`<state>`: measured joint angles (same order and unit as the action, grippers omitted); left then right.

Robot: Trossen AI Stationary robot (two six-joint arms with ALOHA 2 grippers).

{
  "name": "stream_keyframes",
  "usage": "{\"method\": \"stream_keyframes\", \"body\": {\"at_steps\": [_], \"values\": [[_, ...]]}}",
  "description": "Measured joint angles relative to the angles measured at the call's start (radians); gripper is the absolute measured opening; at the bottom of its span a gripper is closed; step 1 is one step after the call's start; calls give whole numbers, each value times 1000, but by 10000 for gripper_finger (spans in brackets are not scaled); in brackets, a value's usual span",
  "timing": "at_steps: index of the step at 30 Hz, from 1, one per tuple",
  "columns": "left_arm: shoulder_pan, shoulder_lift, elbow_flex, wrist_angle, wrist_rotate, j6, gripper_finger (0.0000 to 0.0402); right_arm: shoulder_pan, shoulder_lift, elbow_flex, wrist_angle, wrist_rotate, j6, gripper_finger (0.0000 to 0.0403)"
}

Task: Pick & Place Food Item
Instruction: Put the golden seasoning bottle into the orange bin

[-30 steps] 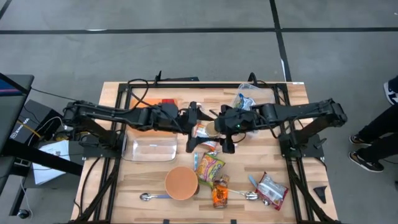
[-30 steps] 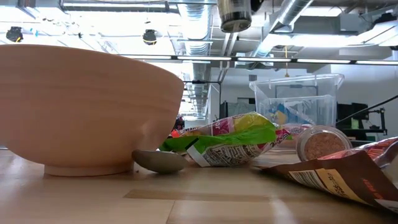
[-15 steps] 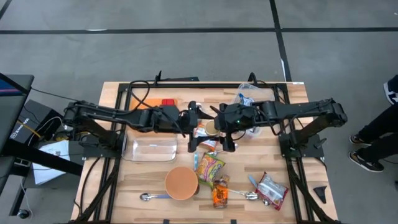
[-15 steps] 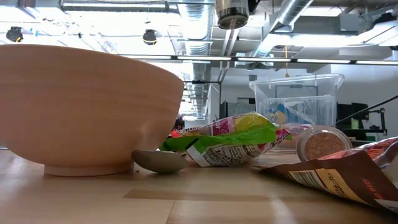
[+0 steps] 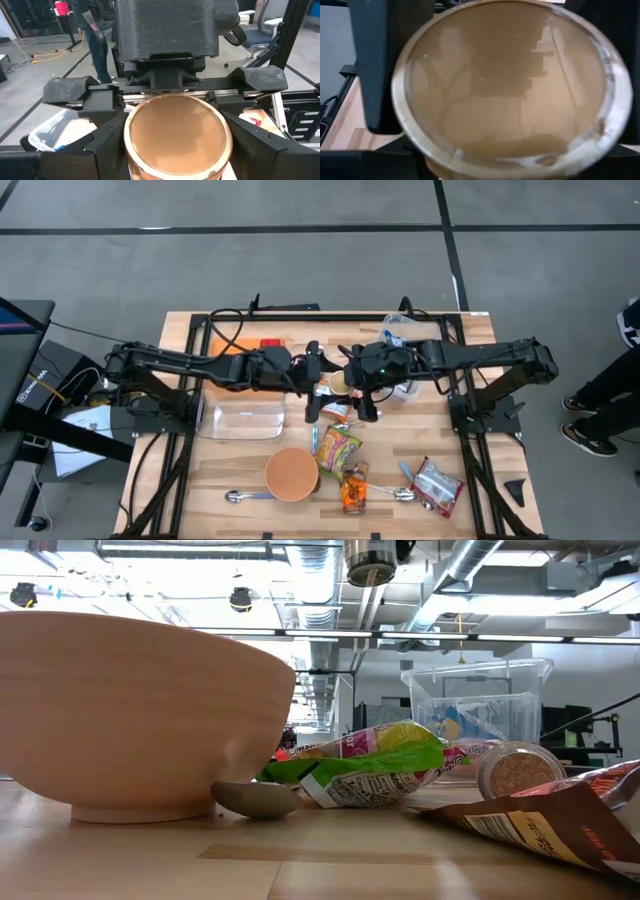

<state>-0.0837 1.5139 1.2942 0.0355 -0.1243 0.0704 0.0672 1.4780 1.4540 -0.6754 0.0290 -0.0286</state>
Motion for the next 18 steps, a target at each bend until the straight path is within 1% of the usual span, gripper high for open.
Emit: {"method": "stream_keyframes", "body": {"at_steps": [6,13,15,18], "values": [[0,0,1,-7,-7,1,270,-11,0,0,3,-8,-9,282],[2,2,0,-43,-17,-4,270,-22,-2,2,16,-7,3,361],[6,2,0,-59,-27,-13,270,-31,-2,2,8,-6,3,372],[7,-3,0,-88,-30,-25,270,-44,-2,2,-8,-5,12,378]]}}
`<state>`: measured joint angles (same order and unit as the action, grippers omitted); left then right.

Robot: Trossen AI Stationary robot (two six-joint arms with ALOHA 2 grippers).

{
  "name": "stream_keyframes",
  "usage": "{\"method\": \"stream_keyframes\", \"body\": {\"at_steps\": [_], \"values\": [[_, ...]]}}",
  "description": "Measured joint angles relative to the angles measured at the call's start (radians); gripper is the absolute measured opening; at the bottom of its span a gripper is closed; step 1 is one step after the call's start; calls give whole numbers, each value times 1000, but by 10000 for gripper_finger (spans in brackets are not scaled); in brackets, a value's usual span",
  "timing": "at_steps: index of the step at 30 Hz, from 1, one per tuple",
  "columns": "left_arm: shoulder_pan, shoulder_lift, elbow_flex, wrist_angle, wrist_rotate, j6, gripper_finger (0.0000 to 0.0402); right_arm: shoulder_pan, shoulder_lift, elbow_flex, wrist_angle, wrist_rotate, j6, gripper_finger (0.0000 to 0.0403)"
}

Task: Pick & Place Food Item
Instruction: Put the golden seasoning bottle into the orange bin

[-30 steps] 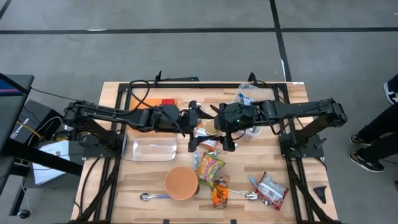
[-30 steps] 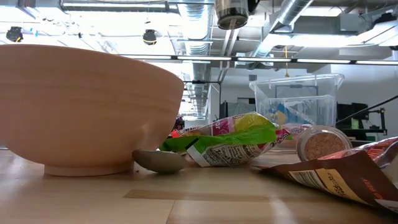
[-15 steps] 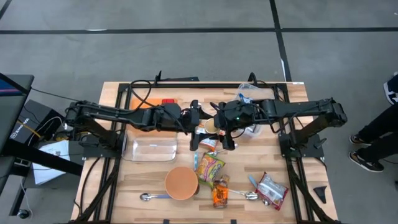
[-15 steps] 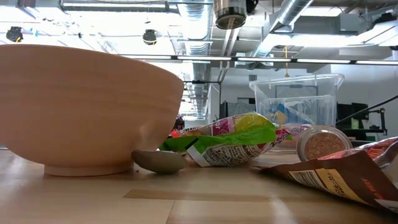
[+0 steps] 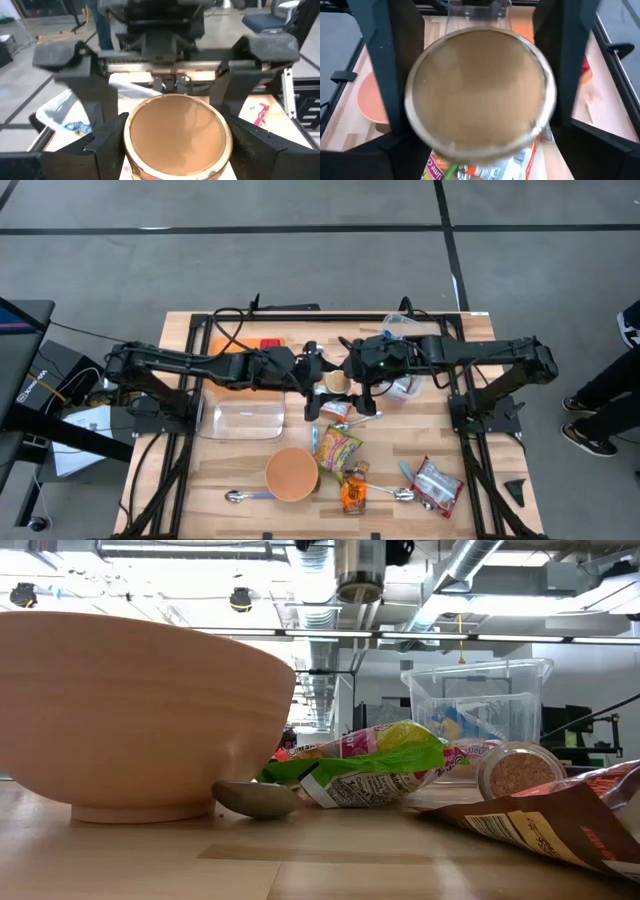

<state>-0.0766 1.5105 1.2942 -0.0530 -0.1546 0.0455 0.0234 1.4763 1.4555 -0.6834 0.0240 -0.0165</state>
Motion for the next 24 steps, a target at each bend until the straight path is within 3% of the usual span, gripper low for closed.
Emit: {"method": "stream_keyframes", "body": {"at_steps": [11,20,24], "values": [[0,-62,0,-162,-134,-8,270,-21,0,-4,-207,2,28,379],[1,-158,-1,-379,-340,-128,270,-21,0,-5,-313,2,135,379],[1,-234,-72,-399,-427,-198,270,-17,0,-5,-316,2,166,379]]}}
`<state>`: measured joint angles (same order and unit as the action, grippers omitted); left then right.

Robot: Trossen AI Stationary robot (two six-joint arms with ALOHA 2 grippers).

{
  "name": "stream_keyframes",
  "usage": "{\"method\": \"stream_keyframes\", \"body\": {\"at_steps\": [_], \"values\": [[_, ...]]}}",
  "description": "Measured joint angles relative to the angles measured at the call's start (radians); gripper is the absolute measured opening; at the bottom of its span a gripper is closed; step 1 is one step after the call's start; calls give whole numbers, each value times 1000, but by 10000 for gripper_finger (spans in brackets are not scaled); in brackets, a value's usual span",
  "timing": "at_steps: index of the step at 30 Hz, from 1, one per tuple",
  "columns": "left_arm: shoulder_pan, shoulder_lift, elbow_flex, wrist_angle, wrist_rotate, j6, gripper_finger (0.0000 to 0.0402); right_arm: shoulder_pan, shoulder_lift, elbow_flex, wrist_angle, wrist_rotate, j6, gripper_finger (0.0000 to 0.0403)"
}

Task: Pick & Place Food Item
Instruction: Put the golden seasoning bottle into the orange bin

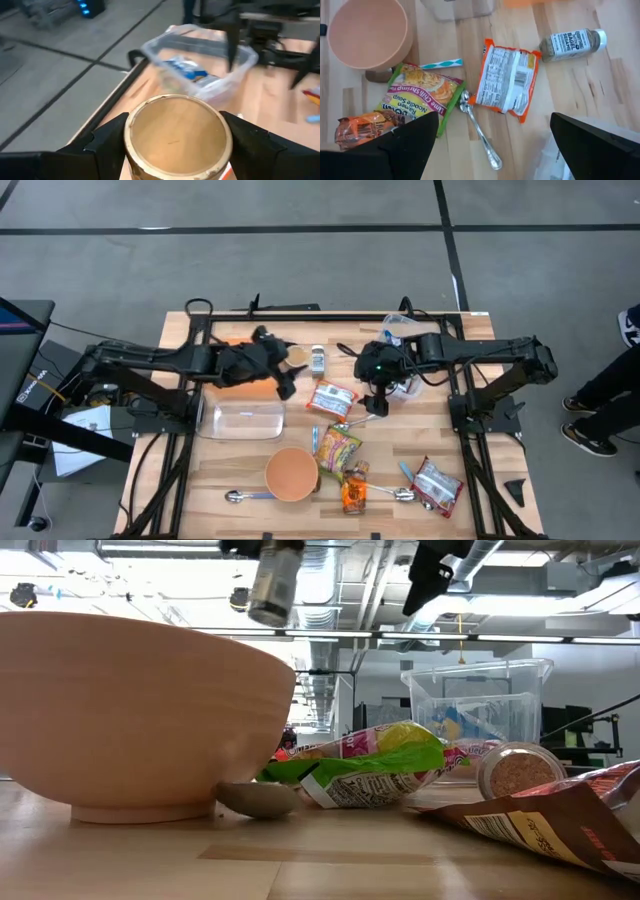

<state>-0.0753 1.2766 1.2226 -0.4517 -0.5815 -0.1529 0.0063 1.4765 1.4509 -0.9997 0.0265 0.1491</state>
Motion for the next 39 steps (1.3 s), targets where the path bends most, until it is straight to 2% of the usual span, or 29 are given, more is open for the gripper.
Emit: {"method": "stream_keyframes", "body": {"at_steps": [7,13,19,25,30,39], "values": [[-9,-194,-237,4,-159,-208,270,0,0,0,-18,0,9,379],[-14,-330,-404,4,-298,-329,270,-3,0,0,-29,0,9,379],[-8,-381,-511,6,-475,-360,270,-18,-5,-1,-65,0,13,379],[36,-382,-600,18,-589,-463,270,-40,-49,-2,-79,3,29,379],[94,-381,-695,58,-622,-541,270,-63,-98,-1,-85,4,49,379],[216,-380,-863,330,-624,-540,270,-82,-159,-1,-84,4,87,379]]}}
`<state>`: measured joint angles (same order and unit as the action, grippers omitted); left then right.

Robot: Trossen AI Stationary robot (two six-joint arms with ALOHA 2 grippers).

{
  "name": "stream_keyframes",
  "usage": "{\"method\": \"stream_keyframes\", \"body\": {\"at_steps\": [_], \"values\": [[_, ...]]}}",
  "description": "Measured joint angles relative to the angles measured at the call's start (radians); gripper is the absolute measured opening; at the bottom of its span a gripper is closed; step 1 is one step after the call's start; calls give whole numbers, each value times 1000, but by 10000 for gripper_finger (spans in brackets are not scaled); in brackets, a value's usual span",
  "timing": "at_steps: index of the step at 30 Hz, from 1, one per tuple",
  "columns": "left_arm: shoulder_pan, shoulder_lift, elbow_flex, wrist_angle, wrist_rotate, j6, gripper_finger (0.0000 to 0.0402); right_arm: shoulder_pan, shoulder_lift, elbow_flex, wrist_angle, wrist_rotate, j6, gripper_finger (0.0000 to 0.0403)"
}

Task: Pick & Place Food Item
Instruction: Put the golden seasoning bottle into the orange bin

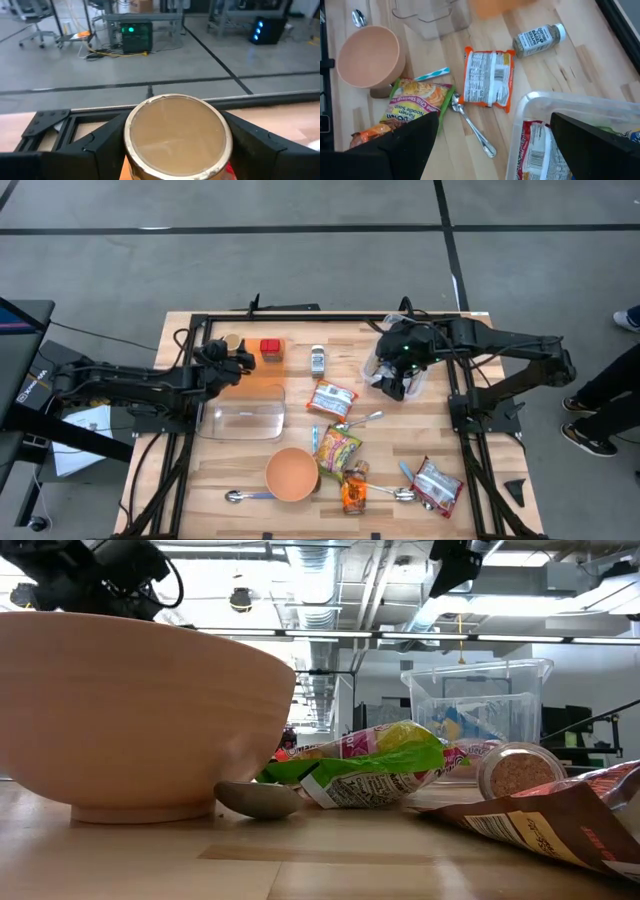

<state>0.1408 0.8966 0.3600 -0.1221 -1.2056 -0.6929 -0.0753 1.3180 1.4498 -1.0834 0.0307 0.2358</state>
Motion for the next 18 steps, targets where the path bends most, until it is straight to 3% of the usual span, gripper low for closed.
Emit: {"method": "stream_keyframes", "body": {"at_steps": [4,9,18], "values": [[37,0,-50,112,8,53,270,0,-12,0,6,0,9,379],[95,33,-65,148,96,94,270,0,-10,0,16,0,17,379],[166,203,-65,399,201,218,270,0,-10,0,17,0,19,379]]}}
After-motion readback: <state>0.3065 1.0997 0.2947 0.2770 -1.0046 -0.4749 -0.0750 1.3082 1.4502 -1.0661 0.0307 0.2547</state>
